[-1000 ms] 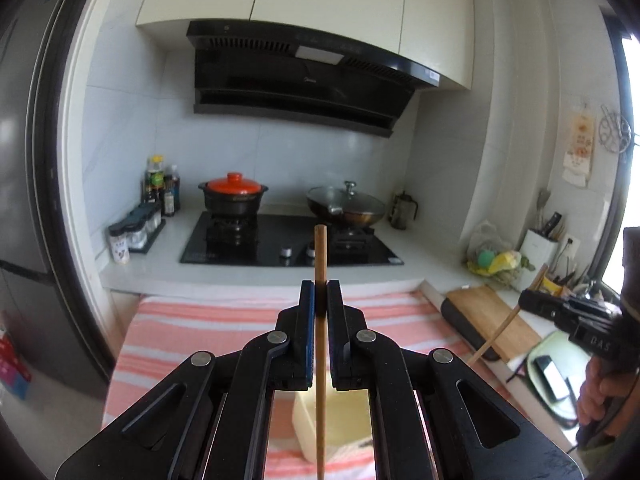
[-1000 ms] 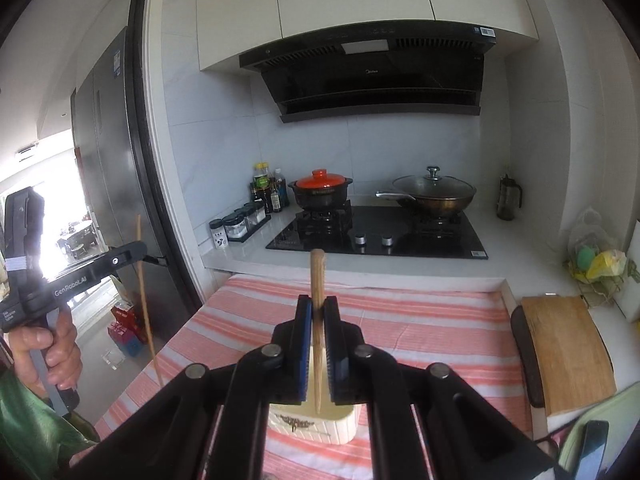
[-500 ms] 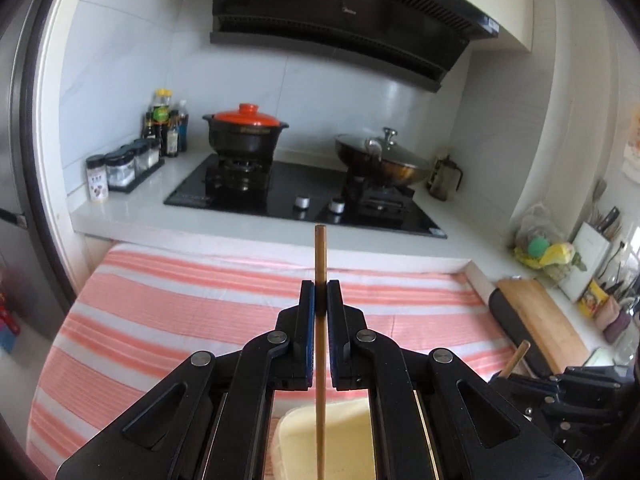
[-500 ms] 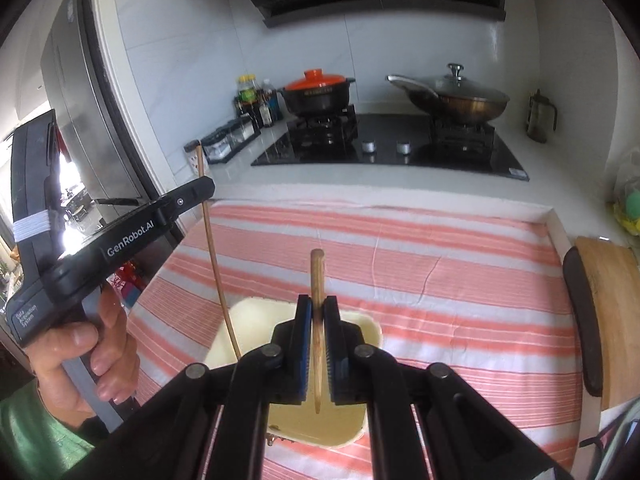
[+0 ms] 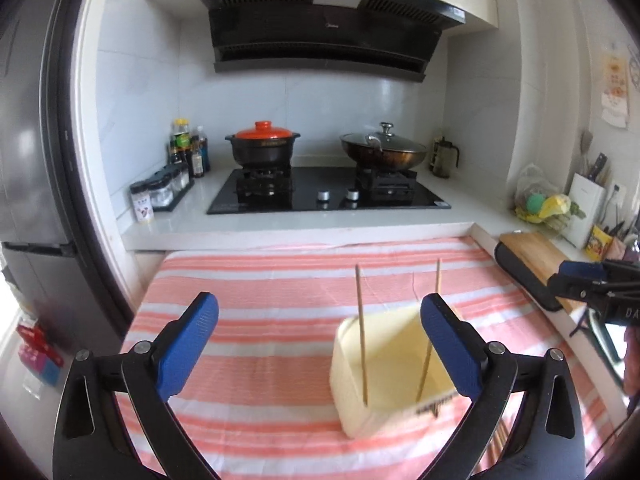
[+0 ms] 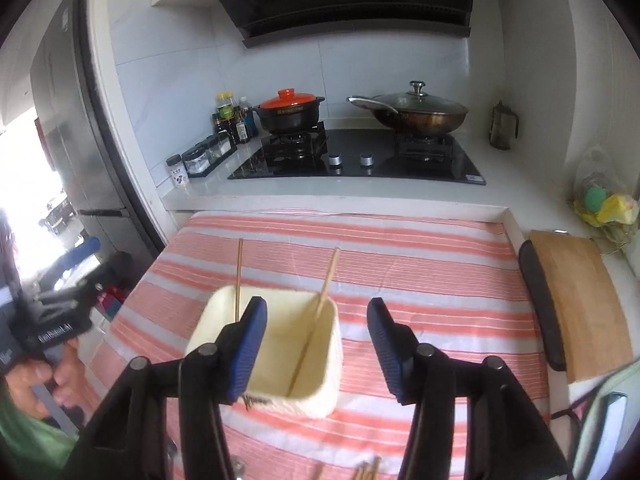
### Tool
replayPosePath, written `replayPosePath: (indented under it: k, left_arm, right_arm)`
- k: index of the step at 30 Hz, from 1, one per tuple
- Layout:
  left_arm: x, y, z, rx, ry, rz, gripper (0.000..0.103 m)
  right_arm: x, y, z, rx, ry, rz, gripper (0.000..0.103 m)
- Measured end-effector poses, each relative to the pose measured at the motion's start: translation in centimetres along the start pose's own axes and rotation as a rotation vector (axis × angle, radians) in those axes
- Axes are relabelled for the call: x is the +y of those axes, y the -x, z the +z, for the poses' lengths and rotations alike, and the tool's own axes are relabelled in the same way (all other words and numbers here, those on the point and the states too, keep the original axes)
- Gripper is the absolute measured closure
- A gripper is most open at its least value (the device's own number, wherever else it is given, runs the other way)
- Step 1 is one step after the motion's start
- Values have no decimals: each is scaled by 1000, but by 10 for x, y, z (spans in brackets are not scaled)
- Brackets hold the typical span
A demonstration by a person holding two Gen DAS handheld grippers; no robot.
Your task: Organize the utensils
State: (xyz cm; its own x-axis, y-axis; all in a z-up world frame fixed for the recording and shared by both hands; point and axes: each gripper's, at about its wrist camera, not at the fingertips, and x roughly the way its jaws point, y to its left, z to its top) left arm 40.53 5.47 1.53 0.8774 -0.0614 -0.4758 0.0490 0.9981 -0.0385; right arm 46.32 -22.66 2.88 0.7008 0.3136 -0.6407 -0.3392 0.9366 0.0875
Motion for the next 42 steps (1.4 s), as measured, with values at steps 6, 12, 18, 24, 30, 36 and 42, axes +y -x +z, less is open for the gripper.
replayPosePath:
  k: [6, 12, 18, 24, 30, 36, 42]
  left_arm:
    - [13, 80, -112, 133, -41, -30, 1]
    - [28, 82, -242, 332, -27, 61, 1]
    - [44, 74, -292, 380, 16, 107, 1]
    - [51, 54, -295, 450, 39, 87, 0]
    - [48, 54, -296, 447, 35, 91, 0]
    - [49, 54, -296, 447, 43, 93, 0]
    - [49, 56, -296, 446, 64, 123, 0]
  right_arm:
    - [-11, 74, -128, -36, 37, -137, 38]
    - [-51, 74, -275, 85, -139, -316, 38]
    - [-76, 51, -330, 178, -206, -397, 38]
    - [-76, 43, -331, 186, -202, -409, 38]
    - [-81, 44, -335, 180, -232, -378, 37]
    - [-80, 44, -335, 180, -234, -376, 37]
    - [-80, 44, -335, 180, -234, -376, 37]
